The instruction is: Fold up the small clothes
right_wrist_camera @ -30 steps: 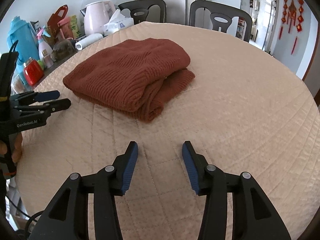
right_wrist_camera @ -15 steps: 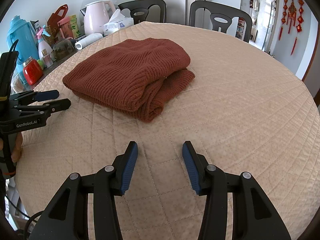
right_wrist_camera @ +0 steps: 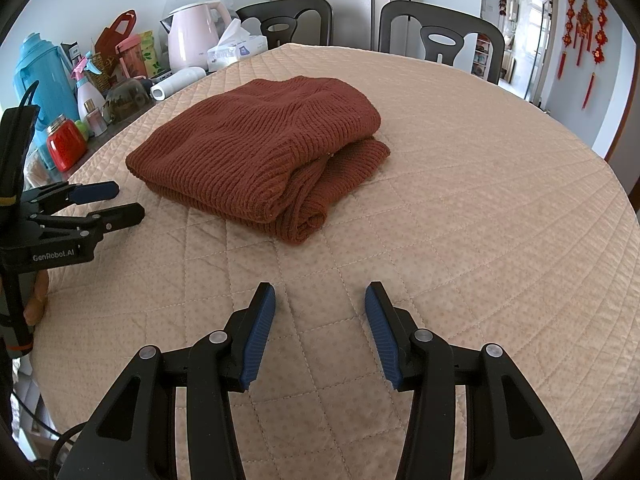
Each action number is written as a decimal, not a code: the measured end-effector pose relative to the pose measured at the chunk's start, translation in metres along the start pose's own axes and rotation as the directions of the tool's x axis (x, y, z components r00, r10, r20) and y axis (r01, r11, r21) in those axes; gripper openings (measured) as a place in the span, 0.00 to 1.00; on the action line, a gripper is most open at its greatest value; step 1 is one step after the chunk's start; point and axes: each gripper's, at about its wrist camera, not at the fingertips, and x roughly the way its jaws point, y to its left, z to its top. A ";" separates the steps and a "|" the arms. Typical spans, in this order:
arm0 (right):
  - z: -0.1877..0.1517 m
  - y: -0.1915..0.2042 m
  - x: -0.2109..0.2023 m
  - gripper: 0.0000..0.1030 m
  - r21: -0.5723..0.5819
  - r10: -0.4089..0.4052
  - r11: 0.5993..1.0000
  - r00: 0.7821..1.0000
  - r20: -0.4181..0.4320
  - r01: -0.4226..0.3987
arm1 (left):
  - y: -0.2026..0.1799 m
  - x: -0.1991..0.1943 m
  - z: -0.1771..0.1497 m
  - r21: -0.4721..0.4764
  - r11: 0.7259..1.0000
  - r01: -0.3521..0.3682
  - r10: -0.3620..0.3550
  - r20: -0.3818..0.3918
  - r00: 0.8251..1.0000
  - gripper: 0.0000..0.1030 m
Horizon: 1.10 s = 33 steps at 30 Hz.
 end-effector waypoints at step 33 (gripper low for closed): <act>0.000 0.000 0.000 0.48 0.002 0.003 1.000 1.000 0.000 -0.003 | -0.002 0.000 0.000 -0.002 1.000 0.004 -0.004 0.000 1.000 0.73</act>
